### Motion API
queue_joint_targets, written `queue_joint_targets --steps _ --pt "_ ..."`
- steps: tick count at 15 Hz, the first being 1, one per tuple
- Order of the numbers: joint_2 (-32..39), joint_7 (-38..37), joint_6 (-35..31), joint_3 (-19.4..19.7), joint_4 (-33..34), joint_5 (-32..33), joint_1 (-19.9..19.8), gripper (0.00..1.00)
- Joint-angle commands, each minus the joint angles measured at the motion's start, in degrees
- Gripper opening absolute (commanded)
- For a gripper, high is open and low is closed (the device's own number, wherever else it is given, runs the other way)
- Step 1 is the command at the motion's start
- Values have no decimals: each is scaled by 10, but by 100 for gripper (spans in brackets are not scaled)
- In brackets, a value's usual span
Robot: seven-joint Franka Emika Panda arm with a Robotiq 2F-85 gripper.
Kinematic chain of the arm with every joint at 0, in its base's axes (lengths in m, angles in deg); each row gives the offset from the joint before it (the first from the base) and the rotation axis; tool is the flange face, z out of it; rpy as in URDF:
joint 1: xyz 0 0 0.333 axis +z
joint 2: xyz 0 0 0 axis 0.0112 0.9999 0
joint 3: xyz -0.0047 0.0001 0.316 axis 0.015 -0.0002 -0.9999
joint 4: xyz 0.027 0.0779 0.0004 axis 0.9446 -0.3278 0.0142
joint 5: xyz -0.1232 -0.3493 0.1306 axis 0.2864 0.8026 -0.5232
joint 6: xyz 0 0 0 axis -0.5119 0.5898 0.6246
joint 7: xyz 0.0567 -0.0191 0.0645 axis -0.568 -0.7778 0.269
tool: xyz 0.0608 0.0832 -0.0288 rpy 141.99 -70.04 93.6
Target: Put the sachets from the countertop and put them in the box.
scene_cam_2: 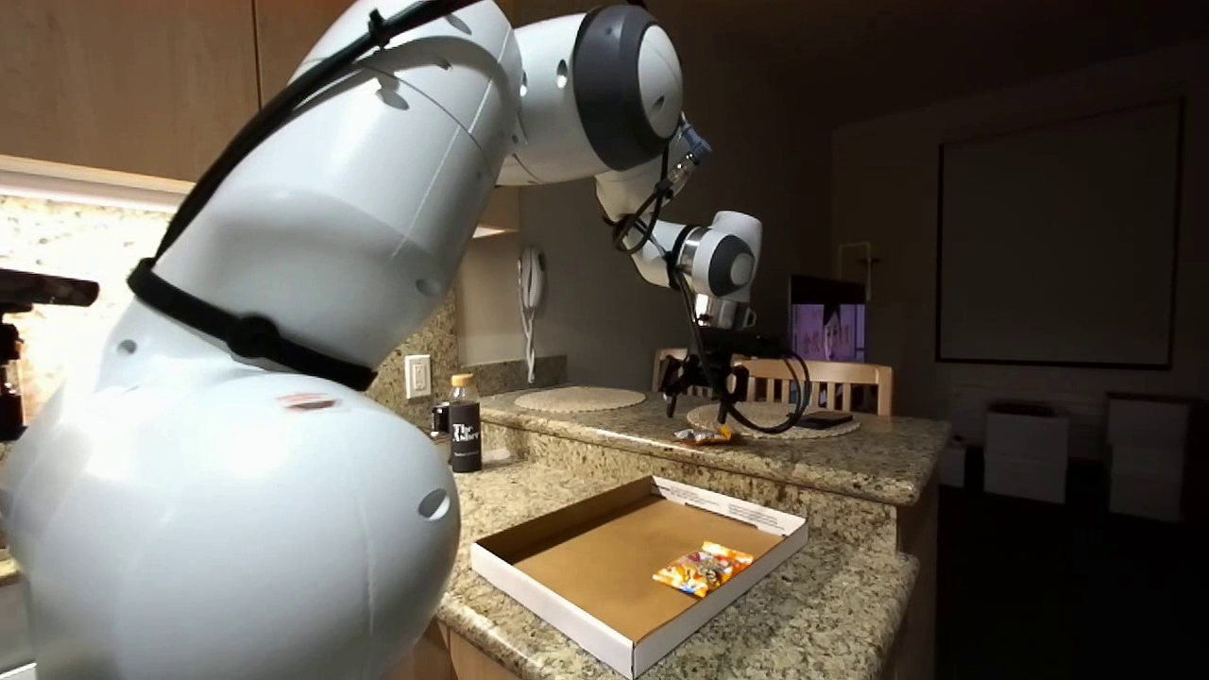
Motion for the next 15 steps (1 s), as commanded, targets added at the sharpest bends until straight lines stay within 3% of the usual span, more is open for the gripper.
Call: queue_joint_targets --steps 1,6,12,15 --pt "0 -13 -22 -8 -12 5 -4 100" --pt "7 -31 -43 -20 -8 -28 -9 100" --pt "57 -95 -108 -15 42 -13 -5 100" --pt "88 -112 -97 -18 85 -7 -8 100"
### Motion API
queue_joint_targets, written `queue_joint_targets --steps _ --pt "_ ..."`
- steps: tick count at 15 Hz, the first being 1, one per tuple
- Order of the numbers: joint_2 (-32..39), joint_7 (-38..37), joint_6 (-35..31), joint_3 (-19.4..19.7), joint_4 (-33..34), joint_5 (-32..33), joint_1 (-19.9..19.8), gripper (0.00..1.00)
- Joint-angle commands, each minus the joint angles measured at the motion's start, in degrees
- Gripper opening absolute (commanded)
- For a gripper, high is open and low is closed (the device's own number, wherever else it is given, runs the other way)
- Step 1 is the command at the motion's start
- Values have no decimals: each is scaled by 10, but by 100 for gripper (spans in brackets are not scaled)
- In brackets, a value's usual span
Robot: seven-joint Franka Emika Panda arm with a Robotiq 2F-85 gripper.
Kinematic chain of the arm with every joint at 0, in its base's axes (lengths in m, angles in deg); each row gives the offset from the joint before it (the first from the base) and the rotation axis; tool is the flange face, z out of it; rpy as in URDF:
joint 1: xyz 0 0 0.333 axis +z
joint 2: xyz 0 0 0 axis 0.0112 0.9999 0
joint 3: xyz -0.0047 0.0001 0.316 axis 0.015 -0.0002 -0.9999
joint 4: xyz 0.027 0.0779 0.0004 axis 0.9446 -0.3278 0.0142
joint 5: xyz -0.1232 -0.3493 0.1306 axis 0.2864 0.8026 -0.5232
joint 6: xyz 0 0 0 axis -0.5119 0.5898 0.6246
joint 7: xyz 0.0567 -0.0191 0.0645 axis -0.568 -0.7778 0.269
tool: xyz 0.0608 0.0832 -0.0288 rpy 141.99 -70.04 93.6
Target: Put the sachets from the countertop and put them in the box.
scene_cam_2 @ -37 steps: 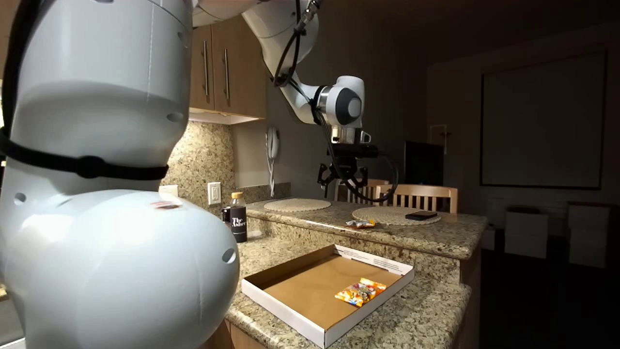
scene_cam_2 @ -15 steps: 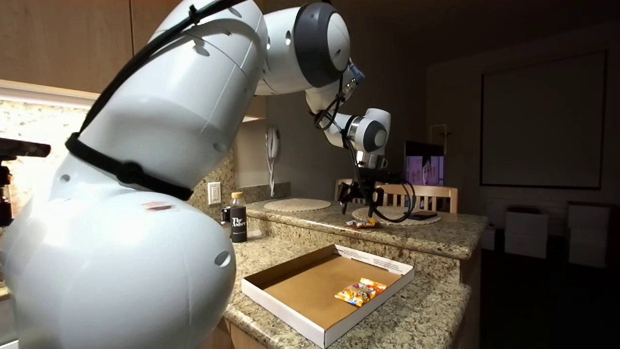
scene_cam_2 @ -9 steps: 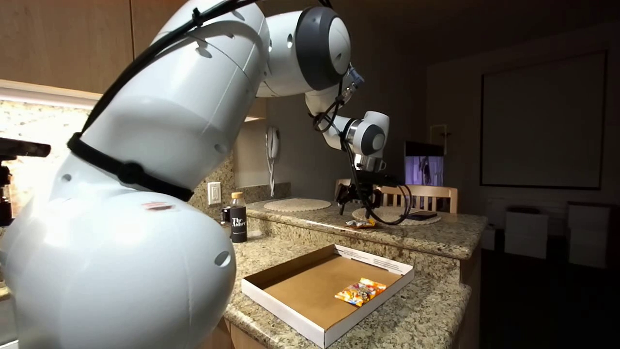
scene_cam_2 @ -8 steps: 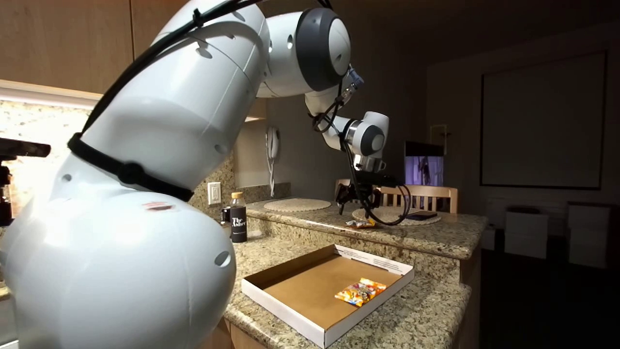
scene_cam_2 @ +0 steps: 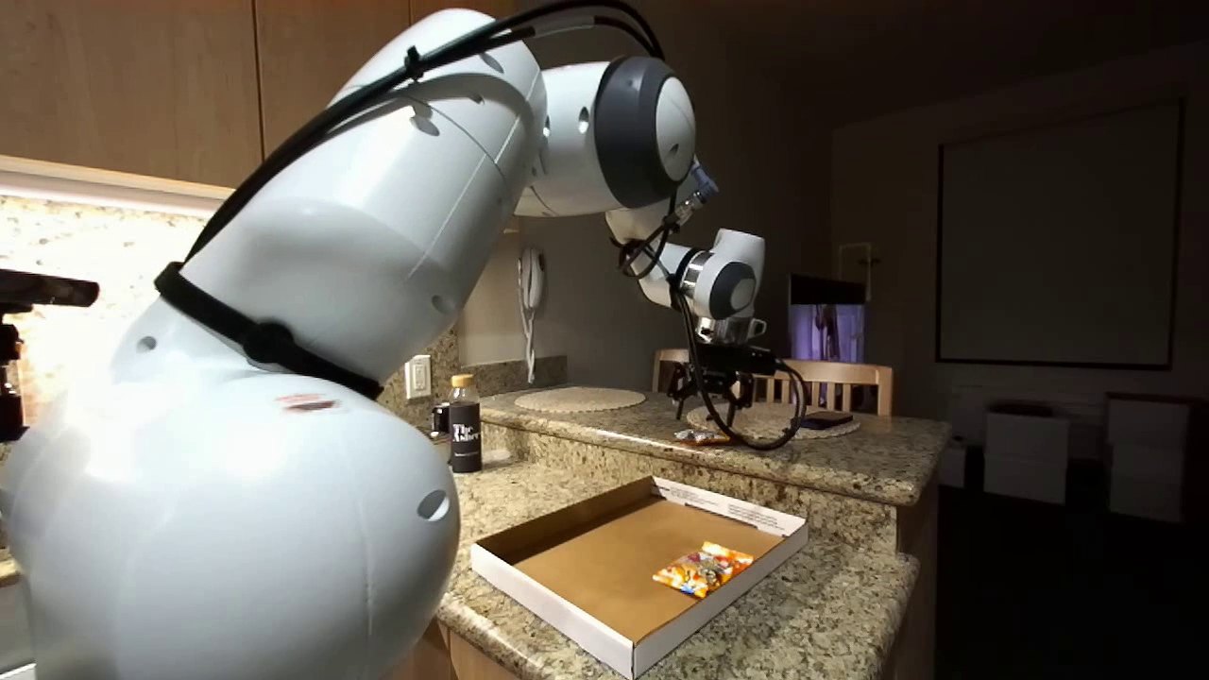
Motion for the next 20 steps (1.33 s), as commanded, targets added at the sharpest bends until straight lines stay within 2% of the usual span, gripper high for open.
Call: queue_joint_targets --steps 1,6,11,20 --pt "40 -24 5 -10 57 8 -10 100" --pt "85 -37 17 -12 130 8 -19 100" --pt "115 -48 68 -11 179 14 -21 100" --pt "175 -54 -7 -22 233 23 11 100"
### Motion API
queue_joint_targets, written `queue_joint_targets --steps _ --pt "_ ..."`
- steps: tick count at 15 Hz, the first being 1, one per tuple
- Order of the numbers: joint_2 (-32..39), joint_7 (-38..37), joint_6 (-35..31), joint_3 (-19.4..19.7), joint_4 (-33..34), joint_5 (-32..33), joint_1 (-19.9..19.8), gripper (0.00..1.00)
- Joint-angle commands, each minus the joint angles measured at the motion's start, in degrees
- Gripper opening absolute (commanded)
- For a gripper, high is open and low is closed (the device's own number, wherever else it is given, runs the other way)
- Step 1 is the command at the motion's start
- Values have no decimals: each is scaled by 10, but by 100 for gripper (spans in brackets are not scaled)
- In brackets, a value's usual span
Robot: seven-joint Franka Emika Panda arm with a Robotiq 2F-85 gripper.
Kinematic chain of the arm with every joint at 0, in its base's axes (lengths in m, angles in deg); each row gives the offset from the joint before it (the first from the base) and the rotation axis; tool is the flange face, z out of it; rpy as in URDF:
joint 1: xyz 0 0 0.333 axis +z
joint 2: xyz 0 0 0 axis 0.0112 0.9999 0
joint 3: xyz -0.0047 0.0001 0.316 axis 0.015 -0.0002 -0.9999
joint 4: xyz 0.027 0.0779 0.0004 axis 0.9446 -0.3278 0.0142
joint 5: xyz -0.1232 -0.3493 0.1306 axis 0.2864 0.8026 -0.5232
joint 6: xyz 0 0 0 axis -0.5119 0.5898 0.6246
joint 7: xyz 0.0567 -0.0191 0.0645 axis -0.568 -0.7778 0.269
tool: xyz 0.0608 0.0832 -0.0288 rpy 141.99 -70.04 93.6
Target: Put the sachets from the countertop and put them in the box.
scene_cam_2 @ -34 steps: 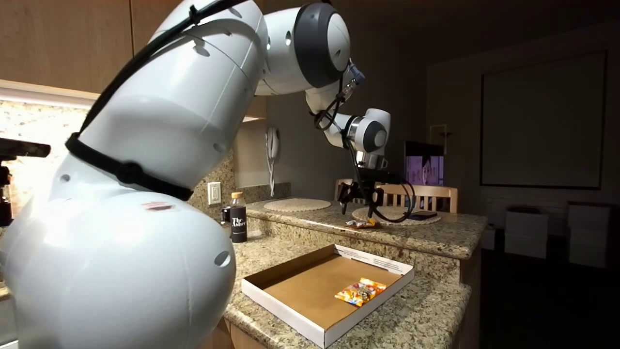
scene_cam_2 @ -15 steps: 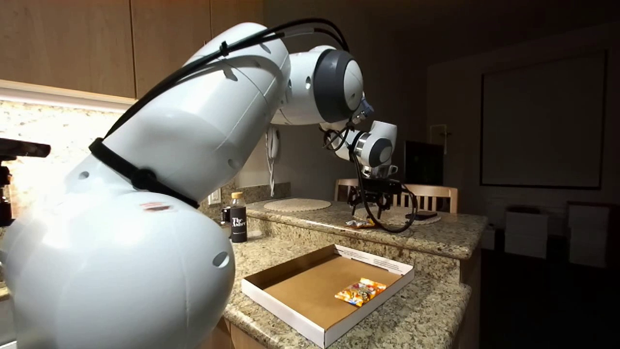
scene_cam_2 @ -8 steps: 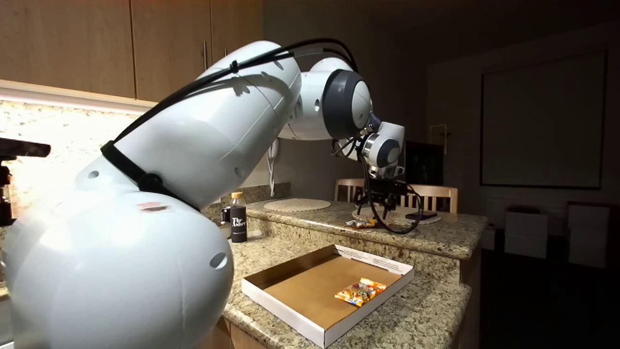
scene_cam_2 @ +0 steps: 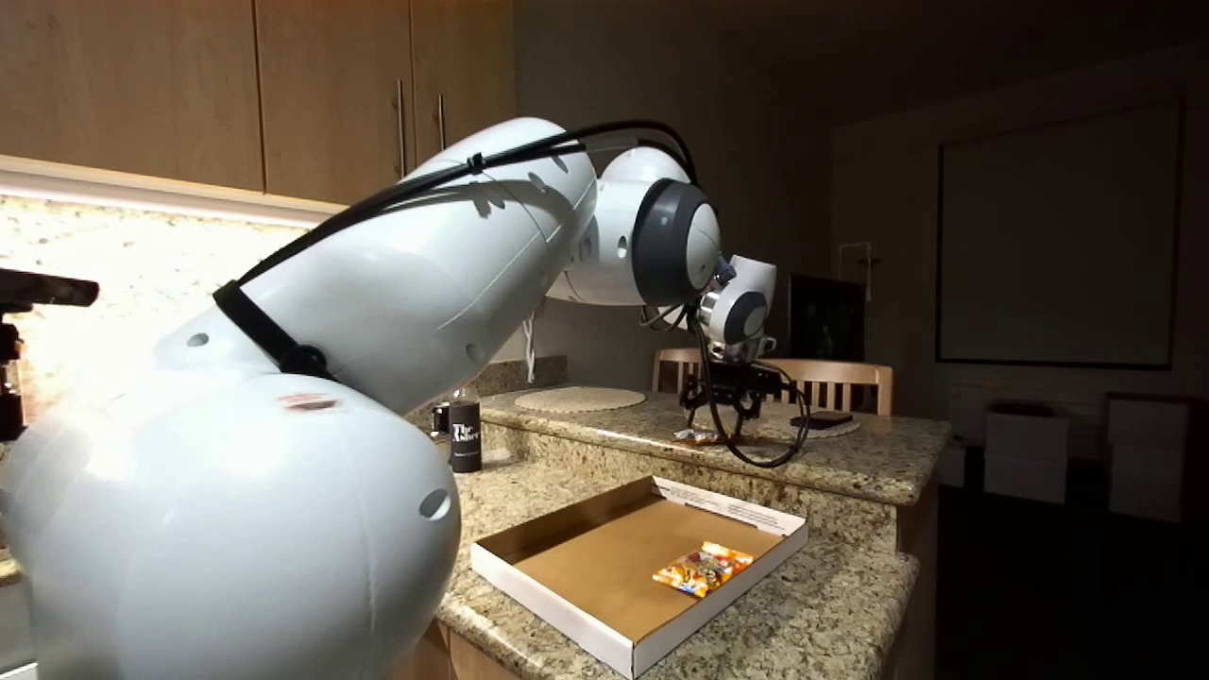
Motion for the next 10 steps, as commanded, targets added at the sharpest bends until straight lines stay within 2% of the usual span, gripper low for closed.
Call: queue_joint_targets --steps 1,5,10 --pt "28 -26 -35 -10 38 17 12 100" --pt "50 -52 -57 -7 62 23 24 100" --pt "59 -90 -93 9 46 55 35 100"
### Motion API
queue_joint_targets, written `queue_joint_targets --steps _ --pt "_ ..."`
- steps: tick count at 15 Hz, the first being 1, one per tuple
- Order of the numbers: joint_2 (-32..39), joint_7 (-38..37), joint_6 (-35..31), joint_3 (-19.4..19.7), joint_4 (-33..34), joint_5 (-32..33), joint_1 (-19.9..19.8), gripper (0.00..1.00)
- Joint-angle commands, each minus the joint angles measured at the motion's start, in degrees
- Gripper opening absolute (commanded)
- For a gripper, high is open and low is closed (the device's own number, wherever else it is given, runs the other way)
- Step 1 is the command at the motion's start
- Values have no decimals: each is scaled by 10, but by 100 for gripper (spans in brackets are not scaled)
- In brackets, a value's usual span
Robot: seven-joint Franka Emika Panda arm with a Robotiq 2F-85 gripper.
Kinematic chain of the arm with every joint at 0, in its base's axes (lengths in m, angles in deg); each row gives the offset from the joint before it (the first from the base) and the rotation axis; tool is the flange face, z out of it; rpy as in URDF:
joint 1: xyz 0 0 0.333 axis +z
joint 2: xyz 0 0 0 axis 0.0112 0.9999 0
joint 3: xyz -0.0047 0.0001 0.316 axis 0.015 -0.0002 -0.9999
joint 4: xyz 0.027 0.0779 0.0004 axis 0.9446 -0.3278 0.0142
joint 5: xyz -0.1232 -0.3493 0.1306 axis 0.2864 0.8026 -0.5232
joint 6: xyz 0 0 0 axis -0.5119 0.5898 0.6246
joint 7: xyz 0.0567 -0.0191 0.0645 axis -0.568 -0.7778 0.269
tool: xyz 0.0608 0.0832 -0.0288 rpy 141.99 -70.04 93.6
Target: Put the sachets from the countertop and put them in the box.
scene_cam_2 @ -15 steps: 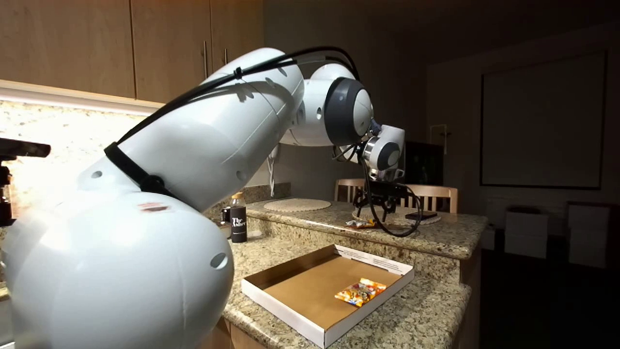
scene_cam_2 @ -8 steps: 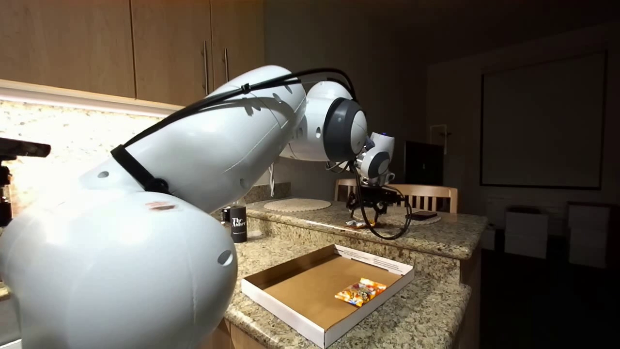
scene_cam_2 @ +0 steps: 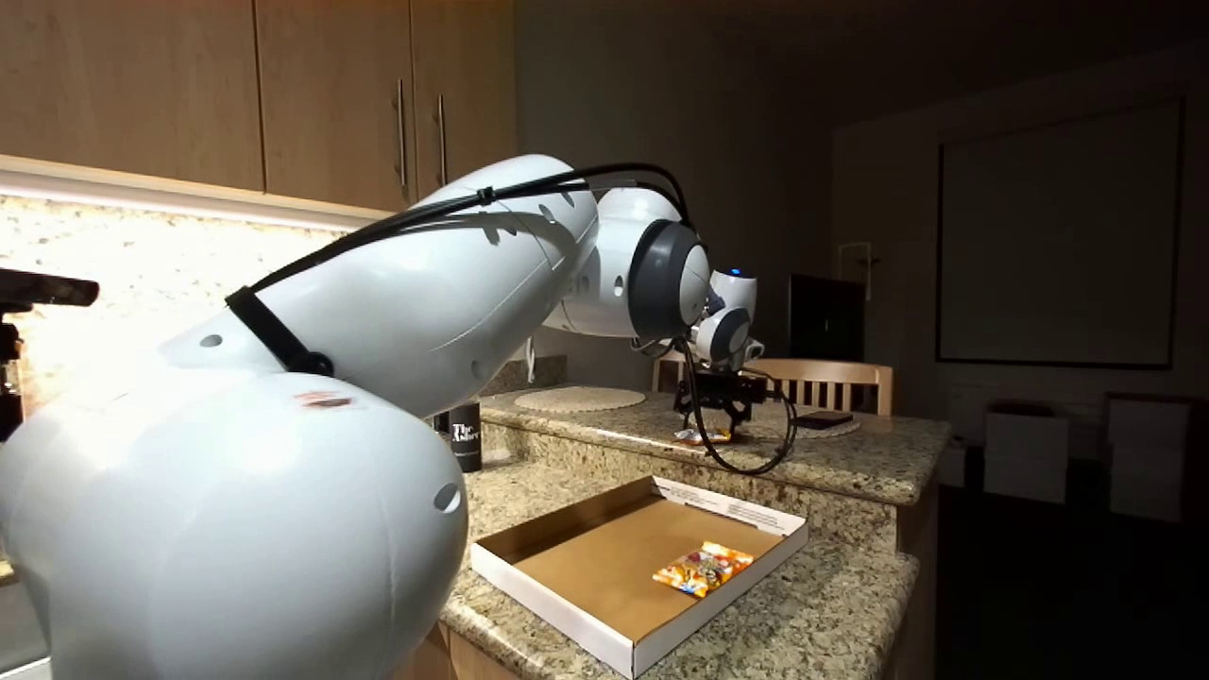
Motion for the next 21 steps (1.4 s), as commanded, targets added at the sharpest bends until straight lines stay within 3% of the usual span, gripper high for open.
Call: queue_joint_targets --steps 1,7,12,18,21 --pt "4 -39 -31 12 -10 32 10 100" --pt "-48 -84 -56 26 -90 61 20 100" --pt "-125 -155 -82 51 -198 64 17 100" --pt "-241 -208 1 73 -336 90 28 100" --pt "-305 -244 -15 84 -415 107 34 100"
